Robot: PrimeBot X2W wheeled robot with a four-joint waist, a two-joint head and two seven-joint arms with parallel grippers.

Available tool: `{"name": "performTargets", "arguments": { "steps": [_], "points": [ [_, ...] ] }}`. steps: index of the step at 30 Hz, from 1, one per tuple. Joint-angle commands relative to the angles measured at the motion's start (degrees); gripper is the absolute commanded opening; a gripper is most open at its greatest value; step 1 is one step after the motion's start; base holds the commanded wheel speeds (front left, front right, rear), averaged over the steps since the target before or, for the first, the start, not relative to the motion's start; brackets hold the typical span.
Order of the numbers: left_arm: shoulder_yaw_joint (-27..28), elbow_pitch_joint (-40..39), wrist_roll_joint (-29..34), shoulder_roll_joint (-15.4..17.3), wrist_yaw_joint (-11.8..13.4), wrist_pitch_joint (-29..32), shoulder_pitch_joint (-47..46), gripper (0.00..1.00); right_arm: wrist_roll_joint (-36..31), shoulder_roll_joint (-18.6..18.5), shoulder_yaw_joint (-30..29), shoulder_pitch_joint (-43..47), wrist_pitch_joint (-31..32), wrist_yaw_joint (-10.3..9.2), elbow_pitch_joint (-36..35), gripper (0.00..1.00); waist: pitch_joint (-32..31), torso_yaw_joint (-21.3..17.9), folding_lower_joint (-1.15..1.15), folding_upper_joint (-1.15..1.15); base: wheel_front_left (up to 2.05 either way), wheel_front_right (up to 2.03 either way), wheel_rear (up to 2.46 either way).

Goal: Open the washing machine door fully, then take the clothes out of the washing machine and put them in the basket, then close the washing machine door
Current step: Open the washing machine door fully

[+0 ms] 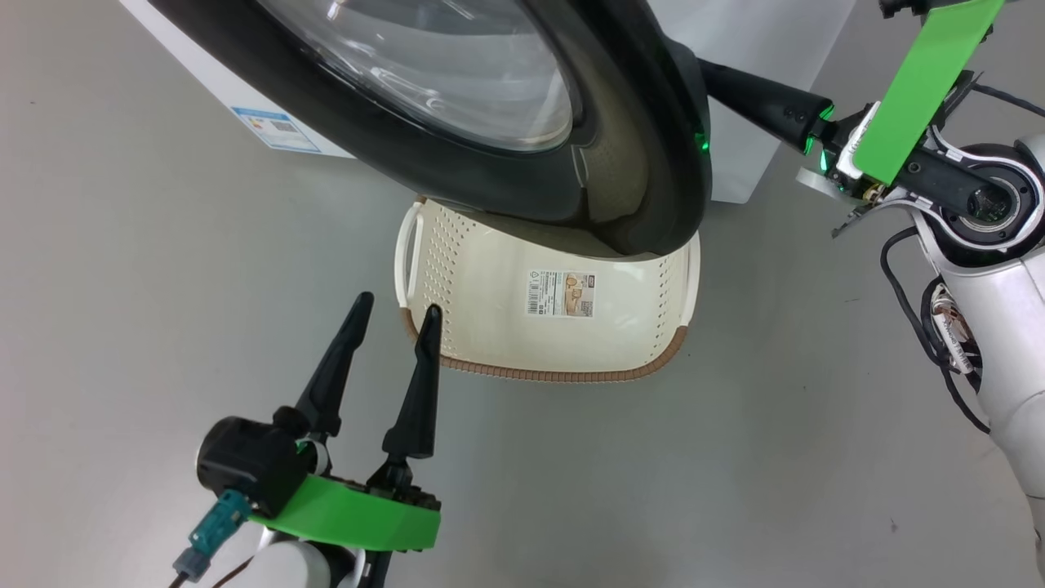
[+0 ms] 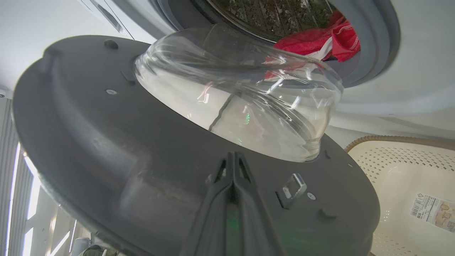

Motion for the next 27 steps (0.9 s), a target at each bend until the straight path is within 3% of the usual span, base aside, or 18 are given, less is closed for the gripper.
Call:
{"name": "performTargets", "arguments": {
  "steps": [1,2,4,6,9,10,11,12,27],
  "points": [
    [2.05,-1.14,0.5,0.71,-0.09,-0.45,0.38,1.0,-1.07,0.73,-0.16,1.0,-0.94,0.44,-1.93,0.15,-0.12,-0.12,0.0,0.0,0.0,0.0,0.0],
    [2.11,-1.04,0.57,0.71,-0.14,-0.45,0.36,1.0,-1.9,0.52,-0.23,1.08,-2.01,0.44,-1.98,0.24,-0.21,-0.22,0.0,0.0,0.0,0.0,0.0],
    [2.36,-0.86,0.69,0.71,-0.24,-0.45,0.35,1.0,-2.82,0.31,-0.03,1.48,-3.28,0.44,-1.85,0.29,-0.48,-0.44,0.0,0.0,0.0,0.0,0.0],
    [2.63,-0.7,0.81,0.71,-0.34,-0.45,0.4,1.0,-3.29,0.08,-0.03,2.08,-4.49,0.44,-1.62,0.41,-0.78,-0.69,0.0,0.0,0.0,0.0,0.0],
    [3.04,-0.48,0.98,0.71,-0.52,-0.45,0.49,1.0,-3.83,-0.41,0.38,3.3,-5.7,0.44,-1.48,0.48,-1.17,-1.17,0.0,0.0,0.0,0.0,0.0],
    [3.2,-0.41,1.04,0.71,-0.58,-0.45,0.51,1.0,-4.17,-0.59,0.56,3.73,-6.29,0.44,-1.33,0.76,-1.27,-1.37,0.0,0.0,0.0,0.0,0.0],
    [3.36,-0.35,1.12,0.71,-0.65,-0.45,0.54,1.0,-4.36,-0.7,0.82,4.19,-6.72,0.44,-1.27,0.91,-1.38,-1.59,0.0,0.0,0.0,0.0,0.0],
    [3.5,-0.27,1.22,0.71,-0.73,-0.45,0.57,1.0,-4.38,-0.77,0.99,4.7,-7.14,0.44,-1.22,0.97,-1.49,-1.82,0.0,0.0,0.0,0.0,0.0],
    [6.33,1.57,1.83,0.71,-1.6,-0.45,1.7,1.0,-4.65,-2.28,2.8,16.39,-14.89,0.44,-1.29,1.0,-2.67,-4.84,0.0,0.0,0.0,0.0,0.0]
  ]
}}
